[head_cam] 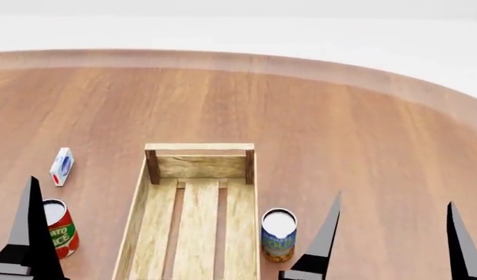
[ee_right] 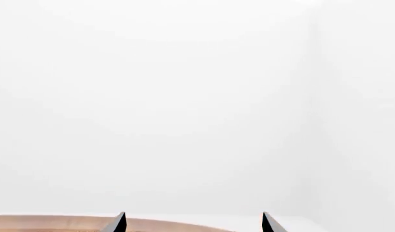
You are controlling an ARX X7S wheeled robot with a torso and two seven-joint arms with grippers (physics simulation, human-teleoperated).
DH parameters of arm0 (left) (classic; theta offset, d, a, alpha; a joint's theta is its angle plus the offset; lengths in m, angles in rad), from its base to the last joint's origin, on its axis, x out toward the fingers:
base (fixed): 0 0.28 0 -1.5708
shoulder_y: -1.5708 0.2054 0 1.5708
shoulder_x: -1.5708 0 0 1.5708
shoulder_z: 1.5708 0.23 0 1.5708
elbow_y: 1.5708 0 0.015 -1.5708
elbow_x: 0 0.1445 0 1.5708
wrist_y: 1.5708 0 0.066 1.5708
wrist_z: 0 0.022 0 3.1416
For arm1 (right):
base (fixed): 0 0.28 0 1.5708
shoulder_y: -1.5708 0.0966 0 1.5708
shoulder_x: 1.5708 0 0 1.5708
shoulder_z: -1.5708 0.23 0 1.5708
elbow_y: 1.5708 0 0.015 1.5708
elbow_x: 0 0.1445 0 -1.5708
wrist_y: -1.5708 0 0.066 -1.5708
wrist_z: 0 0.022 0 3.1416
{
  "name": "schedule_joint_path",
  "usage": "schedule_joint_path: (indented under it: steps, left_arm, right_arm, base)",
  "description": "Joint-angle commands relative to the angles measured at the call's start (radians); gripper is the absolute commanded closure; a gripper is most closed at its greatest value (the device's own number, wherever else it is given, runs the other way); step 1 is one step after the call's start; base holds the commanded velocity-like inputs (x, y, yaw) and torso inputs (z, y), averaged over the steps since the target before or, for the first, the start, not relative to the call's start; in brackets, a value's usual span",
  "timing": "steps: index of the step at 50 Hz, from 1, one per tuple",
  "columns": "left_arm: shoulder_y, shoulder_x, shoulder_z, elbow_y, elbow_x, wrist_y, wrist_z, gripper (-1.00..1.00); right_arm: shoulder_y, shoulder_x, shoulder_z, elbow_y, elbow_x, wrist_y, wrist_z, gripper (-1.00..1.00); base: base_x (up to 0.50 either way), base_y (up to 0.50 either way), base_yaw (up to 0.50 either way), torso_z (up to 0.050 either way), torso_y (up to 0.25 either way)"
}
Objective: Pick up the butter and put it in the tray.
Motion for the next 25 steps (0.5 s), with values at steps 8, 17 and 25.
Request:
schedule_joint_path:
  steps: [8, 17, 25]
  left_arm:
    - [0.001, -0.011, 0.009, -0.009, -0.008, 0.008, -0.01, -1.0]
    - [0.003, -0.016, 0.018, -0.009, -0.006, 0.011, -0.018, -1.0]
    - [0.004, -0.022, 0.009, -0.039, -0.014, 0.033, -0.019, -1.0]
  right_arm:
    - [-0.003, 0.05, -0.063, 0.002, -0.02, -0.022, 0.001, -1.0]
    - [0.0, 0.058, -0.072, -0.006, -0.015, -0.011, -0.001, -1.0]
    - [0.009, 0.098, -0.104, 0.021, 0.009, -0.057, -0.043, -1.0]
  base:
    - [0.0, 0.0, 0.5, 0.0, 0.0]
    - [0.0, 0.0, 0.5, 0.0, 0.0]
    - [0.0, 0.0, 0.36, 0.0, 0.0]
